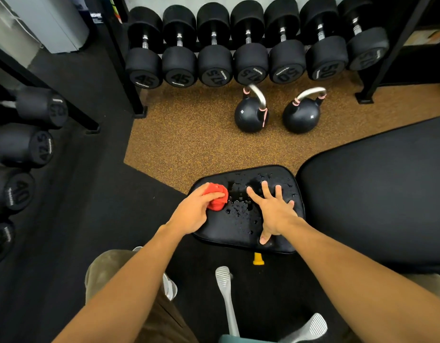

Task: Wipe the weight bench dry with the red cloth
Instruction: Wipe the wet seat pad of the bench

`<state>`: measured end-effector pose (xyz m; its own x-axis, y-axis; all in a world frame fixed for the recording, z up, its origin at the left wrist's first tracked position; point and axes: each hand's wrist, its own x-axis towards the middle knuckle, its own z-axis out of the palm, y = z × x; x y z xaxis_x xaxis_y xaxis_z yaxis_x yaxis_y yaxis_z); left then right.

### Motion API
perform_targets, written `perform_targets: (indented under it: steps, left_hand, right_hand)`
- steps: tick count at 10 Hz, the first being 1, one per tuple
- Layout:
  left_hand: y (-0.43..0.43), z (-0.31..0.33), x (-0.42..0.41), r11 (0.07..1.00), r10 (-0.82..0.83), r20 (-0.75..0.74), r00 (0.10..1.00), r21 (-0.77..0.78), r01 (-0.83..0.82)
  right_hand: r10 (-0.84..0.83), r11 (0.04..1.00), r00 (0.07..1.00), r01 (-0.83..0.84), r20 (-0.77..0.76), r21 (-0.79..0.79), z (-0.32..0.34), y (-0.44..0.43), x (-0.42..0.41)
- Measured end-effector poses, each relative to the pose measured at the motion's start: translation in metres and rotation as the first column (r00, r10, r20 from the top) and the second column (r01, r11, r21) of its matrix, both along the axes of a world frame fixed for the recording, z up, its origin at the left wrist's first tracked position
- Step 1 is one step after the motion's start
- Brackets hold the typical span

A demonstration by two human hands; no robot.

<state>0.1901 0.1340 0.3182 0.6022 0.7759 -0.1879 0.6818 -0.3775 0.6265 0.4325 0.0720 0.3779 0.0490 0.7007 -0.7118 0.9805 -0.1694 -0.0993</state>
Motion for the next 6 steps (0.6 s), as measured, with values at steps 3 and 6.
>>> perform_targets:
  steps: [3,6]
  left_hand:
    - [-0.042,-0.025,0.019,0.996,0.078,0.054,0.995,0.046,-0.081]
    - [-0.035,-0.019,0.002,0.969,0.227,0.05,0.972,0.086,-0.231]
  right_hand:
    - [0.001,1.0,1.0,-0.001,-0.008,0.003,0.0,-0.001,0.0]
    - [0.004,1.0,1.0,-0.004,-0.014,0.003,-0.002,0.001,0.001]
